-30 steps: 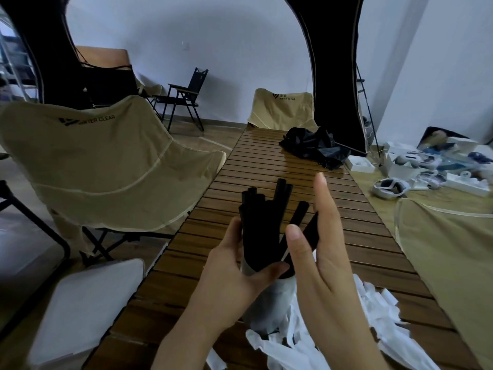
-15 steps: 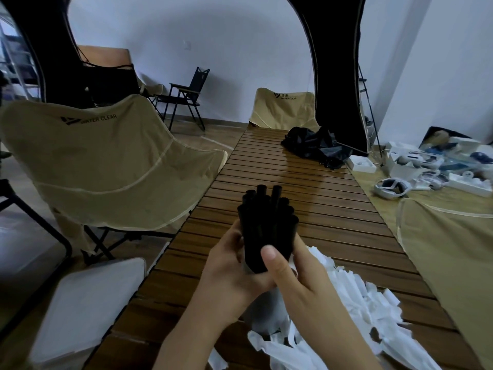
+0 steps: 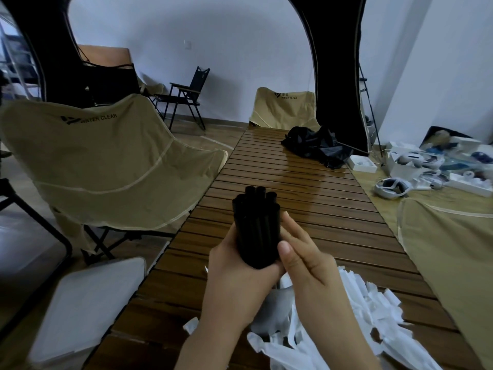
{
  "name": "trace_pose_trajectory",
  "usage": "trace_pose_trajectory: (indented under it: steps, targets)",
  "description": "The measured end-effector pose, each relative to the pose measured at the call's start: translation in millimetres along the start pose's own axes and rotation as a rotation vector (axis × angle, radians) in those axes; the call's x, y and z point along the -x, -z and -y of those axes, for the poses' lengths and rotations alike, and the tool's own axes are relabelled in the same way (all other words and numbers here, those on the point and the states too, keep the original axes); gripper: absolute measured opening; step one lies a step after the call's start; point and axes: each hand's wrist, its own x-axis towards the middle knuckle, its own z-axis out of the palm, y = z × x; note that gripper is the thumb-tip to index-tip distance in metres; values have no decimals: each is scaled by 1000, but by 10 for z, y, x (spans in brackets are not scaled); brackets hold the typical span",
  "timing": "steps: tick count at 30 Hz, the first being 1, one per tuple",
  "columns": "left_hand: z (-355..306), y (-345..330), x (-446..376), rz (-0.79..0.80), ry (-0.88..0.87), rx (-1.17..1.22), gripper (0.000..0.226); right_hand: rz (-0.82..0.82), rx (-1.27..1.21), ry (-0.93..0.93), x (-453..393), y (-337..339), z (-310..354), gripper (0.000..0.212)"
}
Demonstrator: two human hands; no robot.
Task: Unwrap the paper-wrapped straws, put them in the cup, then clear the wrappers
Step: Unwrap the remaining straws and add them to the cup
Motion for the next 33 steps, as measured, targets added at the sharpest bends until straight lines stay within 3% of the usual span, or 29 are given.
trace_pose_trajectory:
  steps: [8, 15, 19, 22, 29, 33]
  targets:
    - [-5, -124, 46, -149, 43, 164, 27, -237, -103, -139, 10, 2, -79, 38]
    - [95, 11, -15, -177, 199, 214, 40, -197, -28, -393, 36, 30, -186, 41]
    - [151, 88, -42, -108, 192, 192, 55, -189, 41, -397, 38, 30, -190, 41]
    - [141, 101, -42, -49, 156, 133, 55, -205, 80, -410, 46, 45, -182, 46]
    - [50, 168, -22, -8, 89, 149, 54, -318, 131, -284, 122, 35, -54, 35]
    - [2, 222, 42, 38, 51, 10, 54, -317, 242, -225, 168, 51, 7, 37]
